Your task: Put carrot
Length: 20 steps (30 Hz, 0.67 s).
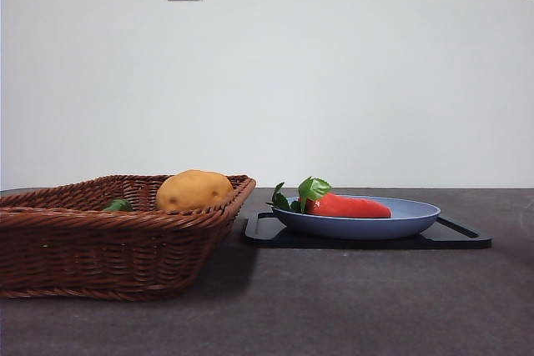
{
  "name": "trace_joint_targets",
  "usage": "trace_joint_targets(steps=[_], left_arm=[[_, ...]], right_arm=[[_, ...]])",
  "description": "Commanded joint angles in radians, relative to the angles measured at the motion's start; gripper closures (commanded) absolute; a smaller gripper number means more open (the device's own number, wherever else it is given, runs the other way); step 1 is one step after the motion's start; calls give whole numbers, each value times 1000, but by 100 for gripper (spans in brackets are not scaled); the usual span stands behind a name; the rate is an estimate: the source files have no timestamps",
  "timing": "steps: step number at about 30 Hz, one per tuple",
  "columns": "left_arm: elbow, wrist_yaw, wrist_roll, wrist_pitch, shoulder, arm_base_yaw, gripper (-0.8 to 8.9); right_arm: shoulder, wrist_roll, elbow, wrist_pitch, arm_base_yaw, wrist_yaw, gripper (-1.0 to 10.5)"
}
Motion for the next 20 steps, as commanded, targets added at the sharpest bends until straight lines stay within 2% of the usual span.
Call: trace_joint_targets(steps=[1,20], left_arm=[[-17,17,-33,20,-6,14,805],[-43,16,-49,-21,-6,34,805]], right_arm=[[1,10,7,13,7,5,936],[1,10,7,13,7,5,936]])
